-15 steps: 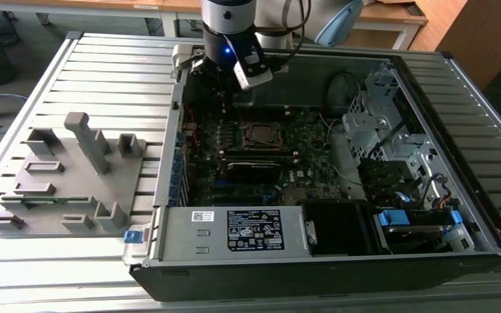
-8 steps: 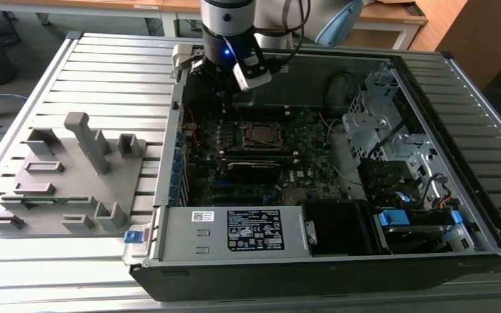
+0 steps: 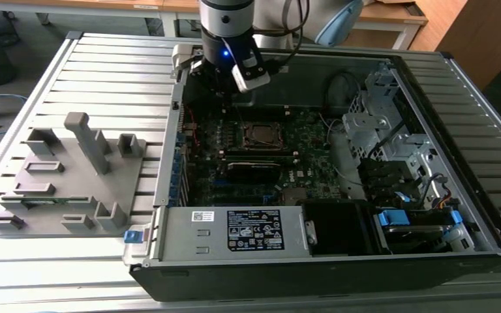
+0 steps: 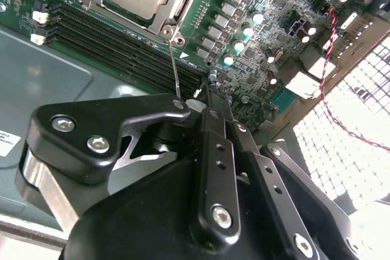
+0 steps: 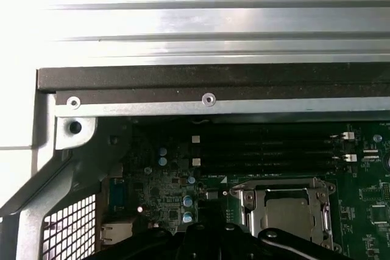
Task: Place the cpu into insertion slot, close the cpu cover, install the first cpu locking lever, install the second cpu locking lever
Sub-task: 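Install the first cpu locking lever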
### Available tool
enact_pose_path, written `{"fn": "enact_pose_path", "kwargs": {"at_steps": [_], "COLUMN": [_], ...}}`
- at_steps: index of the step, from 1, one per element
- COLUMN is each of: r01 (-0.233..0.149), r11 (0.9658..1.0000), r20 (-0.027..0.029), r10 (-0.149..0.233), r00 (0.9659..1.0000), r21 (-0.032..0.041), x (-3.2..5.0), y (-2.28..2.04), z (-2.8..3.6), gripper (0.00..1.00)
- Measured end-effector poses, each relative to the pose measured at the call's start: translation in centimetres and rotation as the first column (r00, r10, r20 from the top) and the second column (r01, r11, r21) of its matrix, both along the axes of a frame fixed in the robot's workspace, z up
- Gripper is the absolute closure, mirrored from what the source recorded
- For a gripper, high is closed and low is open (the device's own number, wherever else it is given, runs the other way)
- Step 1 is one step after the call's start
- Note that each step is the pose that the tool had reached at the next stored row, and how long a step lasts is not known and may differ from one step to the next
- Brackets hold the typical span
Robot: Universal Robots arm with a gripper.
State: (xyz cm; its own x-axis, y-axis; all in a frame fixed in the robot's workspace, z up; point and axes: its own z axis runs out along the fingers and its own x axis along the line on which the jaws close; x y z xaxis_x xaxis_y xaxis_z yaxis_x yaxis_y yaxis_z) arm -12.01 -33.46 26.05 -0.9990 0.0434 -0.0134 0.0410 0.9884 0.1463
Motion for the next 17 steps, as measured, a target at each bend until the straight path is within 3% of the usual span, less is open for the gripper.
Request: {"fn": "enact_pose_path", "kwargs": {"at_steps": [10,17], "r01": [0.0,0.0], "r11": [1.0,0.9997], "r20": [0.0,0.0001], "r10": [0.0,0.0], "r00": [1.0,1.0], "r21": [0.0078,0.0245], "x": [0.0,0.0], "y": [0.4,0.52], "z": [-0.38,-0.48], "gripper": [0.9,0.9]}}
